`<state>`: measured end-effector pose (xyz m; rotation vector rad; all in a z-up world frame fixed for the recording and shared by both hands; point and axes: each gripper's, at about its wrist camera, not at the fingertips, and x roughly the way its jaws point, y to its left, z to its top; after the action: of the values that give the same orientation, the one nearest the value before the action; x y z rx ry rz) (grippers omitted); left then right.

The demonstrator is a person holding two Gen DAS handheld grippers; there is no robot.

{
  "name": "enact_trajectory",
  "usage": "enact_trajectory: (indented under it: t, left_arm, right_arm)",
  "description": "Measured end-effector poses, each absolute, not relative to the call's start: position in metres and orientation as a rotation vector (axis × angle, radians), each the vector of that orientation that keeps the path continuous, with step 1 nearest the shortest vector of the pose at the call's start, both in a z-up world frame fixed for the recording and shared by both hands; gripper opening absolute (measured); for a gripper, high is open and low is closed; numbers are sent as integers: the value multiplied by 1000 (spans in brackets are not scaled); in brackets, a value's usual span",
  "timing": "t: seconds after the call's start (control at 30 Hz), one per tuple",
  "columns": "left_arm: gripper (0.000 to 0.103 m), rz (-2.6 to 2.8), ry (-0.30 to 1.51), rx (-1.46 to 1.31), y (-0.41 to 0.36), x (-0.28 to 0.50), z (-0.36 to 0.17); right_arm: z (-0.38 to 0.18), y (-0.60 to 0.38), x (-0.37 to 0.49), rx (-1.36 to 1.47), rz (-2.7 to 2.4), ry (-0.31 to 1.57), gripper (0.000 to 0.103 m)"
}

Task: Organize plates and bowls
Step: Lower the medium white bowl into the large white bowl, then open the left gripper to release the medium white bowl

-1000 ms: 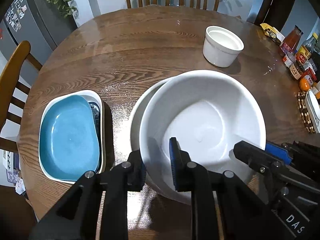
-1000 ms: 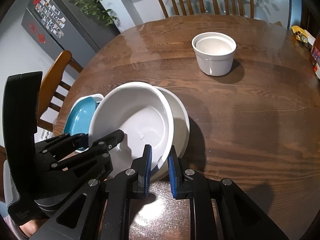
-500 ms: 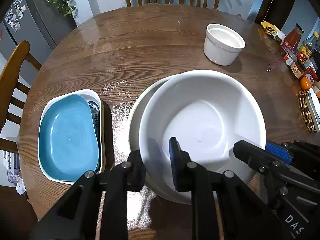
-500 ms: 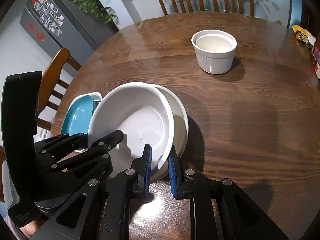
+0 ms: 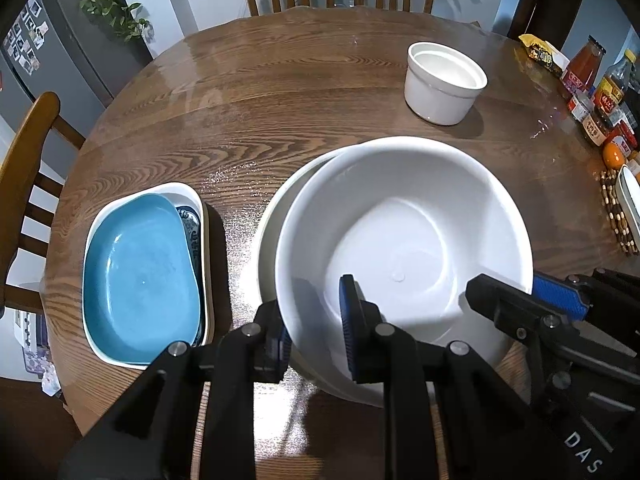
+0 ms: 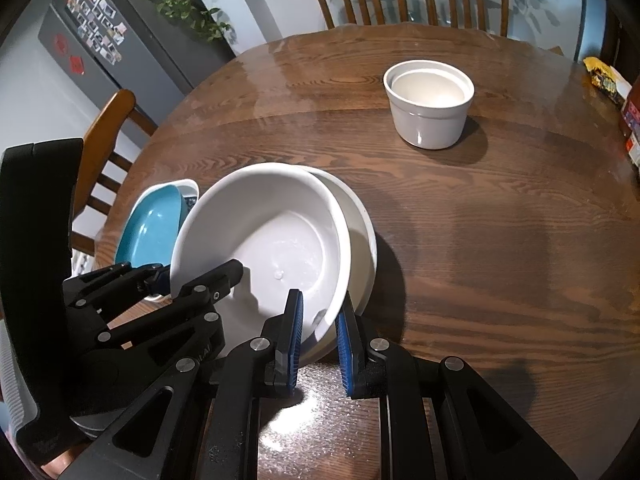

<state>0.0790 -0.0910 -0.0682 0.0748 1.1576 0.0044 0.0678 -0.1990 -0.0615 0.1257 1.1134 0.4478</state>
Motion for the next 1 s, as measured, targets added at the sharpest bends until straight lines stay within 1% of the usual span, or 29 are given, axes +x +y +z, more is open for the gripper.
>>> enact_trajectory:
  t: [1.0]
  left_arm:
    - [22,6,1160,95,-96,80,-69]
  right_arm:
    - [-59,-197,68,108,437,1116,17]
